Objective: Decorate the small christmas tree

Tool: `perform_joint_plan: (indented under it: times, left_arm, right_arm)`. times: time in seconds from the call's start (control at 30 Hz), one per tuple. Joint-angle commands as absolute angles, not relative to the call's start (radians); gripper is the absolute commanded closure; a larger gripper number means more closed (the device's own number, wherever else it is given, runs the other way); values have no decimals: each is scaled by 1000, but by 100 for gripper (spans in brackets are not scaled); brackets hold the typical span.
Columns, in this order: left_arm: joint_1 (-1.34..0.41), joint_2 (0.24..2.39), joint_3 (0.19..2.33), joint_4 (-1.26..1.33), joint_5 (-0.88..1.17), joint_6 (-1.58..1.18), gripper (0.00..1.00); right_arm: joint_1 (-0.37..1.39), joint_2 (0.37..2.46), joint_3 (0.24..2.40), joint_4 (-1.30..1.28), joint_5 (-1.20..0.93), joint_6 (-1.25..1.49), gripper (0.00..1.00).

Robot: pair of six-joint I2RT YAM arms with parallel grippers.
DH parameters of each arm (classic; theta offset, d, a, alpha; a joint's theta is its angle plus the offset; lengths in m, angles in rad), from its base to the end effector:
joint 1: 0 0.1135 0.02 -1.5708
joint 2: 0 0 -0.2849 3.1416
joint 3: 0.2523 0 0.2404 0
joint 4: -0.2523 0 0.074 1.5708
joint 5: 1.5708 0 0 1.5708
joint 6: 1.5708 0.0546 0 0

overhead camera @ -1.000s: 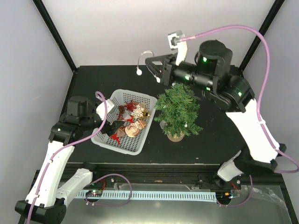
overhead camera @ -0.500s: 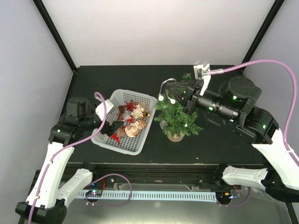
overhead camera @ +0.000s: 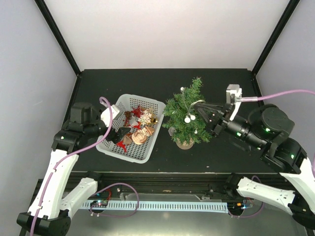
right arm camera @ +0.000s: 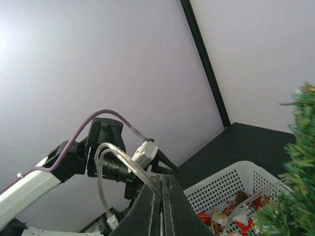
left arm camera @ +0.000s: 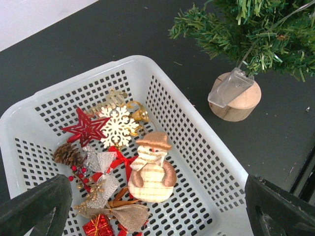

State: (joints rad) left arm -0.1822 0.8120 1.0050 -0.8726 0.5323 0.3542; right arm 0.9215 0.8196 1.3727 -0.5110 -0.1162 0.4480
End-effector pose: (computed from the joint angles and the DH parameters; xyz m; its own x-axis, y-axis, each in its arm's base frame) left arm 0.1278 -0.0517 0.3477 -0.3909 0.3759 -0.8402 0.7249 0.6882 -0.0294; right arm 0.0676 0.0996 0.5005 -0.3501 0.2504 -0.9026 -0.7872 0.4436 0.4284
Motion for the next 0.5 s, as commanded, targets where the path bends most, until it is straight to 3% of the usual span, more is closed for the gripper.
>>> perform_joint_plan:
  times: [0.0, 0.47]
  left_arm:
    - [-172, 813, 1008, -853, 546, 340, 4]
    - [-169, 834, 1012, -854, 544, 339, 4]
  right_arm:
    - [927, 749, 1321, -494, -30, 458, 99]
    - [928, 597, 1150, -510, 187, 491, 99]
